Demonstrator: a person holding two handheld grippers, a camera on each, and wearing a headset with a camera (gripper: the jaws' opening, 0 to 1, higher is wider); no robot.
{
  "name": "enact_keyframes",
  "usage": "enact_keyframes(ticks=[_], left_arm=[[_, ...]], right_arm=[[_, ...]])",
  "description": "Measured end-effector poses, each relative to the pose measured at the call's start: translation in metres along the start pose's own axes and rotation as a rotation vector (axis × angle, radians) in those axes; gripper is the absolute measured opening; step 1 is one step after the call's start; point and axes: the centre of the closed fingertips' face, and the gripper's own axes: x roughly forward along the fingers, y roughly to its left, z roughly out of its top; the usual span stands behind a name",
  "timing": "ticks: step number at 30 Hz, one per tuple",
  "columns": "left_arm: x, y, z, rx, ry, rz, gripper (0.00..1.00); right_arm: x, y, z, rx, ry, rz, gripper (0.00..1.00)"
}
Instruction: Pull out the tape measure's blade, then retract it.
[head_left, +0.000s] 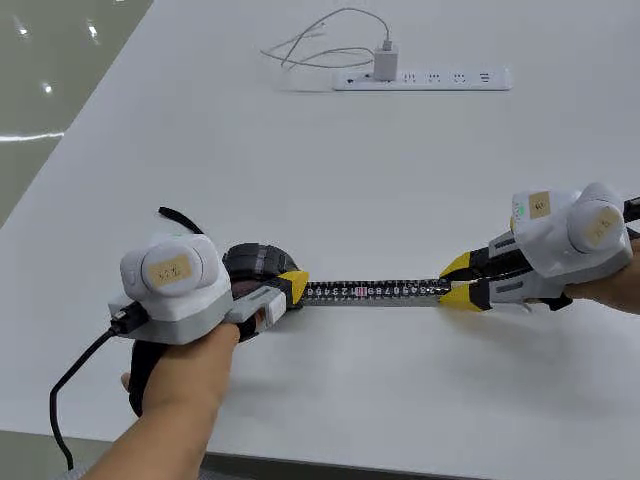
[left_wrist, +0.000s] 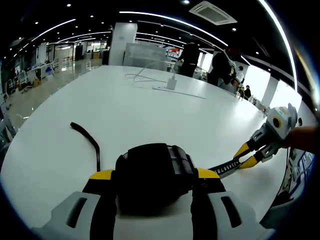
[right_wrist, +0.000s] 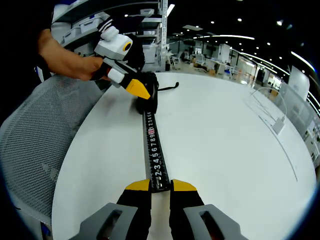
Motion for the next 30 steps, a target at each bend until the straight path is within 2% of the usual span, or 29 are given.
enact_keyframes(ticks=[14,30], left_arm=[[0.000,0.000,0.000,0.000,-0.001,0.000,0.55],[0.001,0.001,0.000,0.002,-0.004,0.000,0.55]], right_arm=[[0.010,-0.001,0.009,-0.012,-0.005,0.013,0.09],[0.020,0.006,0.026,-0.031,-0.014,0.031,0.09]])
